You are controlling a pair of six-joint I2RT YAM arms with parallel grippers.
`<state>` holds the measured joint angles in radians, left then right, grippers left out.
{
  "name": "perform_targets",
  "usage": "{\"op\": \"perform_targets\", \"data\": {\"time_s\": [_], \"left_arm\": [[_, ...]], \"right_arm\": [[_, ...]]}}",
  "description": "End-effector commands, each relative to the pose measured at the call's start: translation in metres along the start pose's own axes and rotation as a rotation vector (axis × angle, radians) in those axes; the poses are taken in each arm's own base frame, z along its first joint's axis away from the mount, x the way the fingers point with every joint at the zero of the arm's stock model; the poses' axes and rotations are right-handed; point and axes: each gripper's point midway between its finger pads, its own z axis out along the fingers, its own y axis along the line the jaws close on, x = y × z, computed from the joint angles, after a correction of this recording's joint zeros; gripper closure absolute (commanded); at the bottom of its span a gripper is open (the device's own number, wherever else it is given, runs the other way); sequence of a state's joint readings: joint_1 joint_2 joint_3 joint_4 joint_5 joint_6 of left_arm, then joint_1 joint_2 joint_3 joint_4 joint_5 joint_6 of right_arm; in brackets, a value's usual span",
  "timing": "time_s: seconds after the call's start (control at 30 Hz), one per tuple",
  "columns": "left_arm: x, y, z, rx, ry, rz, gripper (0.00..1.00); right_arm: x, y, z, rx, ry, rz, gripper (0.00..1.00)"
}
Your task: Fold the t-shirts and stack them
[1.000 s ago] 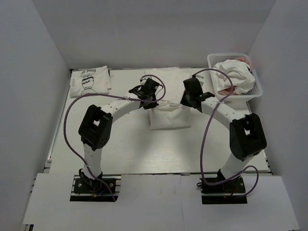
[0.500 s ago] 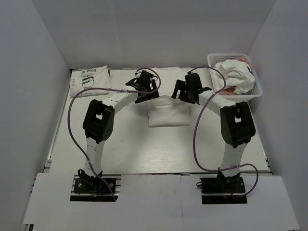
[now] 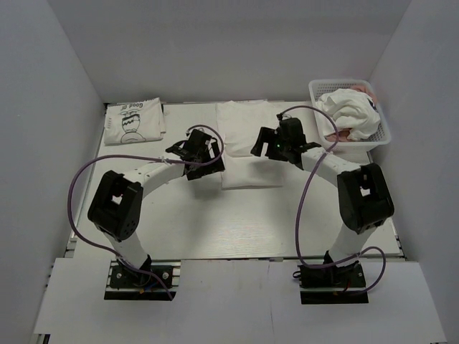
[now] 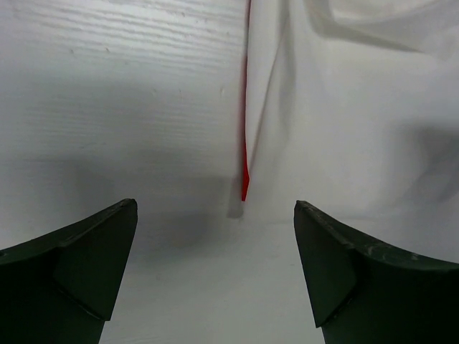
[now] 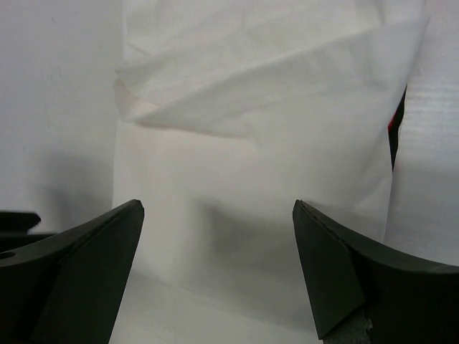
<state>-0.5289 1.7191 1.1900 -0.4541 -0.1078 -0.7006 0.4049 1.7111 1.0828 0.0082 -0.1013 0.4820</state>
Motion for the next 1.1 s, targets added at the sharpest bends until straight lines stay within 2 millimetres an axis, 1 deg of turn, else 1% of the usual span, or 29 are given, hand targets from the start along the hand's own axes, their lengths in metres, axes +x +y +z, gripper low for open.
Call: {"op": "perform_targets", "data": {"time_s": [0.0,0.03,0.07,0.1,0.13,0.2,0.23,0.27,0.3,0.33,0.37,0.4,0.43,0.47,0.5,0.53,0.57,0.6,0.63,0.67,0.73,0.77,0.83,0.87,0.9,0.93,0.97,1.0,1.07], "left_arm": [[0.005,-0.019,-0.012,0.114,0.006,-0.007,0.0],[0.004,-0.022,-0.016,0.129,0.005,-0.007,0.0],[0.008,-0.023,-0.015,0.14,0.016,-0.006,0.0],[0.009,-0.024,-0.016,0.148,0.023,-0.006,0.0],[0.011,-0.025,-0.012,0.154,0.032,-0.005,0.0],[0.018,-0.034,-0.012,0.197,0.059,0.014,0.0],[0.024,-0.035,-0.007,0.207,0.075,0.015,0.0],[0.029,-0.037,-0.006,0.223,0.101,0.016,0.0],[0.033,-0.036,-0.002,0.226,0.114,0.016,0.0],[0.037,-0.035,0.0,0.228,0.126,0.026,0.0],[0.038,-0.035,0.004,0.225,0.13,0.026,0.0],[0.041,-0.032,0.005,0.219,0.137,0.026,0.0],[0.045,-0.034,0.009,0.222,0.142,0.033,0.0],[0.045,-0.034,0.009,0.223,0.141,0.042,0.0],[0.05,-0.032,0.014,0.227,0.154,0.054,0.03],[0.055,-0.029,0.019,0.214,0.169,0.054,0.07],[0.056,-0.032,0.02,0.225,0.18,0.054,0.18],[0.059,-0.033,0.023,0.237,0.19,0.063,0.24],[0.062,-0.031,0.026,0.228,0.201,0.063,0.29],[0.062,-0.035,0.026,0.248,0.202,0.063,0.38],[0.068,-0.033,0.03,0.247,0.227,0.062,0.48],[0.068,-0.033,0.03,0.247,0.227,0.062,0.56],[0.072,-0.031,0.034,0.238,0.237,0.062,0.63],[0.078,-0.026,0.041,0.221,0.257,0.061,0.67],[0.08,-0.024,0.04,0.215,0.264,0.06,0.79],[0.083,-0.022,0.044,0.207,0.274,0.06,0.85],[0.079,-0.024,0.044,0.206,0.261,0.06,0.9],[0.081,-0.022,0.046,0.2,0.268,0.06,1.0],[0.08,-0.024,0.047,0.206,0.261,0.06,1.0]], "right_arm": [[-0.045,0.005,0.022,0.006,-0.087,-0.04,0.1],[-0.047,0.003,0.028,0.015,-0.081,-0.041,0.1],[-0.07,0.013,0.034,0.004,-0.11,-0.048,0.1],[-0.059,0.006,0.044,0.028,-0.056,-0.047,0.1],[-0.055,0.004,0.044,0.039,-0.022,-0.04,0.1],[-0.058,0.007,0.041,0.044,-0.028,-0.047,0.1],[-0.062,0.009,0.035,0.033,-0.058,-0.048,0.1],[-0.057,0.007,0.024,0.036,-0.067,-0.039,0.1],[-0.06,0.004,0.018,0.049,-0.098,-0.025,0.1],[-0.039,-0.009,0.009,0.082,-0.075,-0.011,0.1],[-0.047,-0.009,-0.008,0.098,-0.122,-0.009,0.1],[-0.046,-0.018,-0.016,0.143,-0.143,0.001,0.1],[-0.03,-0.024,-0.037,0.155,-0.139,0.003,0.1],[-0.023,-0.027,-0.044,0.17,-0.141,0.014,0.1],[-0.019,-0.035,-0.051,0.2,-0.151,0.023,0.1],[-0.007,-0.04,-0.062,0.207,-0.151,0.035,0.1],[0.005,-0.045,-0.072,0.215,-0.148,0.046,0.1],[0.018,-0.055,-0.074,0.241,-0.133,0.05,0.1],[0.016,-0.055,-0.083,0.243,-0.153,0.053,0.1],[0.024,-0.064,-0.089,0.275,-0.146,0.062,0.1],[0.03,-0.075,-0.097,0.323,-0.147,0.062,0.1],[0.035,-0.078,-0.101,0.336,-0.142,0.062,0.1],[0.038,-0.081,-0.102,0.34,-0.135,0.052,0.1],[0.041,-0.084,-0.102,0.337,-0.13,0.05,0.1],[0.041,-0.08,-0.1,0.317,-0.131,0.04,0.1],[0.045,-0.076,-0.098,0.286,-0.107,0.025,0.1],[0.048,-0.077,-0.092,0.279,-0.097,0.02,0.1],[0.052,-0.075,-0.089,0.261,-0.082,0.014,0.1],[0.057,-0.078,-0.081,0.258,-0.048,0.0,0.1]]}}
